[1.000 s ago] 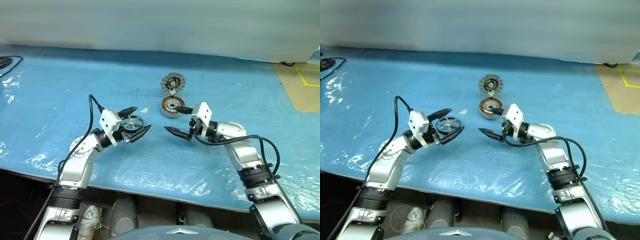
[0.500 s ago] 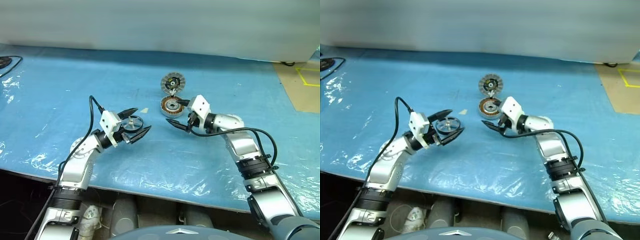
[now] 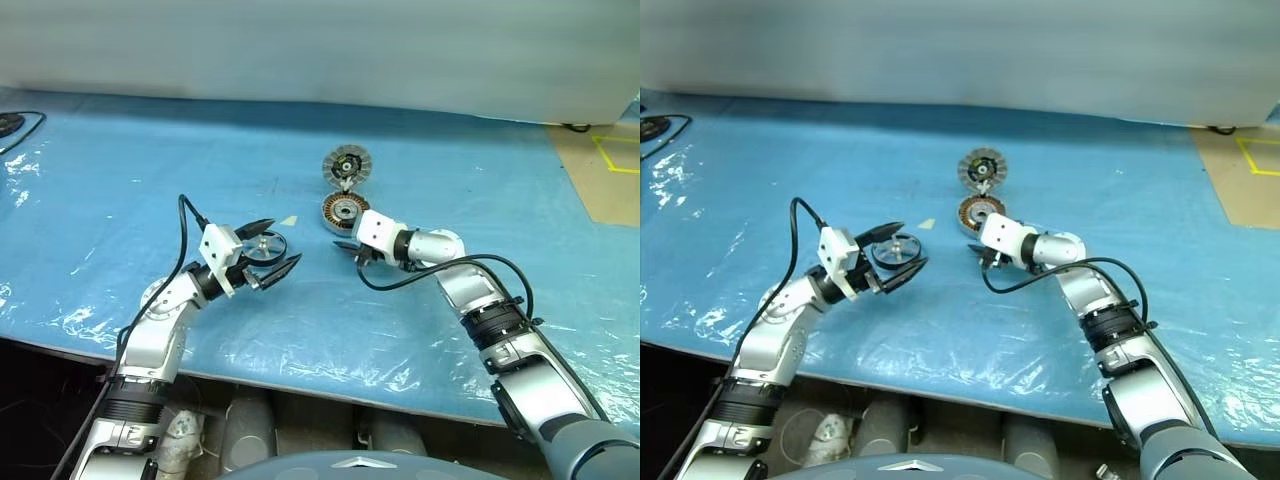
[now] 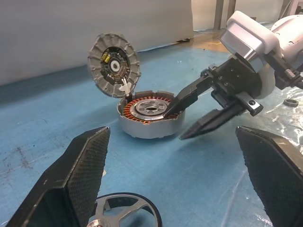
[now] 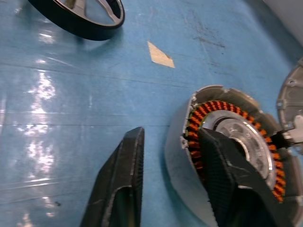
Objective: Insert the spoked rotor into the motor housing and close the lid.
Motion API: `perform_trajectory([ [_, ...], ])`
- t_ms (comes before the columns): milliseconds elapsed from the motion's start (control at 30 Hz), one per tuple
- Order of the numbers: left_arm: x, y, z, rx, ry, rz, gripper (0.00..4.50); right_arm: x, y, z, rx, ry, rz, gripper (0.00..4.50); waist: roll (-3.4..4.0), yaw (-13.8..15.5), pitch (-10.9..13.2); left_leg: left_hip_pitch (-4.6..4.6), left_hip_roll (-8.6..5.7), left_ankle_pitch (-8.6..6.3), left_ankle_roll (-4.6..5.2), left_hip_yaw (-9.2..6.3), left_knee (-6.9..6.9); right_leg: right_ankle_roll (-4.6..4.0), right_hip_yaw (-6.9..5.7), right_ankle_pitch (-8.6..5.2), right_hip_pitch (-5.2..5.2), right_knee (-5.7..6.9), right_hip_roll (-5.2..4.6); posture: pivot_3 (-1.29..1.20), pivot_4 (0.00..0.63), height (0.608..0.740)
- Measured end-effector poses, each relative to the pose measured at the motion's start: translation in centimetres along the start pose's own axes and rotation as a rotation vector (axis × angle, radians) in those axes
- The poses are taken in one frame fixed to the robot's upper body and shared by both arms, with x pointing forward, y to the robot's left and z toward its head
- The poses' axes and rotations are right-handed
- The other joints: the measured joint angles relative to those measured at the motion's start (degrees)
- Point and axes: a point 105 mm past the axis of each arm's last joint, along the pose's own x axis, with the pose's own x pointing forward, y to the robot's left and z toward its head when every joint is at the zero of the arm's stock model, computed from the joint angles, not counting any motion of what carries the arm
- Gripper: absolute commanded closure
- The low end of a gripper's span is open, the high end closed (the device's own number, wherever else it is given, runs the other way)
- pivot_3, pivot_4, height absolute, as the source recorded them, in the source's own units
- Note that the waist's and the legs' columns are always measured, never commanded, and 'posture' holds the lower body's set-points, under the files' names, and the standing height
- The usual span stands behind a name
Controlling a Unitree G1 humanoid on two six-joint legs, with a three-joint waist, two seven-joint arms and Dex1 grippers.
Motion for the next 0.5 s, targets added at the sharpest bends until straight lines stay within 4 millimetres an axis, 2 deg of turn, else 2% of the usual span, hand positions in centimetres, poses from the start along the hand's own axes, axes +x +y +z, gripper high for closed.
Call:
perform_trajectory([
  [100, -0.01, 0.03, -0.01, 0.0, 0.0, 0.004, 0.0, 0.21, -0.26, -0.03, -0.035, 0.006, -0.01, 4.48, -0.03, 0.0, 0.0, 0.02, 0.0, 0.0, 0.0, 0.0, 0.0, 0.0, 0.0, 0.0, 0.01, 0.01, 0.0, 0.0, 0.15, 0.74],
  [500, -0.11, 0.05, -0.11, -0.003, 0.005, 0.009, 0.0, 0.25, 0.01, -0.24, 0.014, 0.009, 0.02, 4.48, -0.08, 0.0, 0.0, 0.04, 0.01, 0.0, 0.01, 0.0, 0.02, 0.0, 0.02, 0.0, 0.04, 0.02, 0.01, 0.0, 0.15, 0.74],
])
